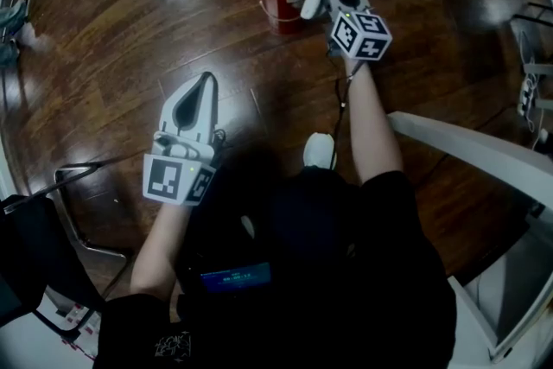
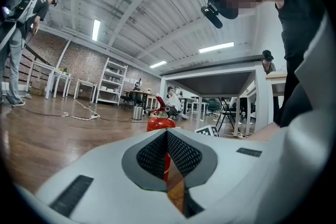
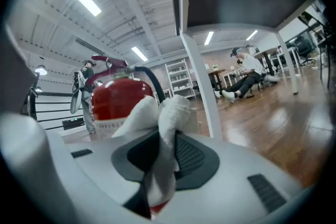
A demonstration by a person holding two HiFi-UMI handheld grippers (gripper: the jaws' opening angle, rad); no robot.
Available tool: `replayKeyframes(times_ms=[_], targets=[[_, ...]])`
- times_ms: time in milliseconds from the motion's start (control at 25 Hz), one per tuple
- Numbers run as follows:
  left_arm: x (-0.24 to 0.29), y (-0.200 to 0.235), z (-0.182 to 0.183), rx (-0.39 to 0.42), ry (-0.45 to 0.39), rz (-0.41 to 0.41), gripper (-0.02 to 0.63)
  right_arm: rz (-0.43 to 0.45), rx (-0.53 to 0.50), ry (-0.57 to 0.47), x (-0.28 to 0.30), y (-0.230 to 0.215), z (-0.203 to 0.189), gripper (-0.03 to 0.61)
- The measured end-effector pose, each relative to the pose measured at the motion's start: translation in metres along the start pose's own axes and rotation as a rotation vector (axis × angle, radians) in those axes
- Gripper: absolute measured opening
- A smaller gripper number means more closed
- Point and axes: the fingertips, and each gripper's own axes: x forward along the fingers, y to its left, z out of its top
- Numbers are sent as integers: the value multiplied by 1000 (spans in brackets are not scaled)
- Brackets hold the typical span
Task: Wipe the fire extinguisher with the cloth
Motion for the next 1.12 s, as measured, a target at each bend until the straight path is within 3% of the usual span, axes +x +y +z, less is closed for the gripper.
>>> replayKeyframes(times_ms=[280,520,880,1120], targets=[[3,-4,-2,-1,1,-8,2,-2,25,172,-2,-1,-75,94],[1,-6,-1,6,-12,-10,2,24,33,216,-13,14,-96,94],[-2,-9,-4,-15,-9,-31,2,151,-45,118,-43,75,-61,95],[-7,-8,-2,-29,-21,-32,2,190,-50,-19,-76,90,3,95]])
